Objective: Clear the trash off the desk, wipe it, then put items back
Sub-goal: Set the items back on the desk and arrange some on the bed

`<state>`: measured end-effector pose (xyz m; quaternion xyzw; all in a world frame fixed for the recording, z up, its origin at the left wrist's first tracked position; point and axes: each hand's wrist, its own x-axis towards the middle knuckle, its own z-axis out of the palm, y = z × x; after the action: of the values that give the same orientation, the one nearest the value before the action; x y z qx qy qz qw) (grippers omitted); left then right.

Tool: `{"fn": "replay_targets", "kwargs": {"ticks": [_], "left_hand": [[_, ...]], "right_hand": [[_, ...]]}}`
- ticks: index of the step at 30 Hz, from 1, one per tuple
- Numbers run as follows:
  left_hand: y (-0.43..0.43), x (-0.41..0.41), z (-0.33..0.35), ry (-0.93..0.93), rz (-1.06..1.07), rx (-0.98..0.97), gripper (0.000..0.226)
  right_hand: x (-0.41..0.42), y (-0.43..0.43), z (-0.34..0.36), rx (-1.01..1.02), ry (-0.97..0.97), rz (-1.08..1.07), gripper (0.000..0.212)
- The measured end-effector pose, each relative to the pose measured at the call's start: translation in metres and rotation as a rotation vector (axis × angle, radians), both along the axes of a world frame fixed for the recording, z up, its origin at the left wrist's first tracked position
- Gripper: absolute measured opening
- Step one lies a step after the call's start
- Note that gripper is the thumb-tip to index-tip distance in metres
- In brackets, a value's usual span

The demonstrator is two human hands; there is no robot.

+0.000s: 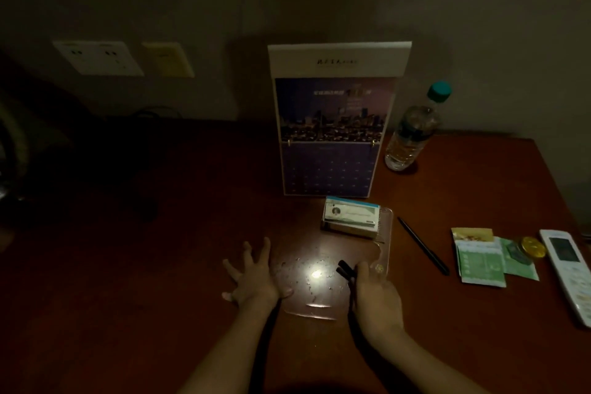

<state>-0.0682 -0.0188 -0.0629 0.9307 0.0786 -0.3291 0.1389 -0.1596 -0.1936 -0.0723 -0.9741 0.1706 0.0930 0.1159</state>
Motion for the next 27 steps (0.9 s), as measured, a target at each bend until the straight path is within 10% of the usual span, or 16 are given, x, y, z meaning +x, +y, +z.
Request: {"fn": "replay_targets", "kwargs": {"ticks": [21, 27], "left_hand": [[-0.001, 0.006, 0.001, -0.011, 0.014, -0.001, 0.116], [-0.002, 0.008, 0.003, -0.017, 0.015, 0.002, 0.116]], "right_hand": [[0.044, -0.036, -0.014, -0.08, -0.109, 0.337, 0.036], [0.025, -0.063, -0.01, -0.025, -0.426, -0.056, 0.031]]}}
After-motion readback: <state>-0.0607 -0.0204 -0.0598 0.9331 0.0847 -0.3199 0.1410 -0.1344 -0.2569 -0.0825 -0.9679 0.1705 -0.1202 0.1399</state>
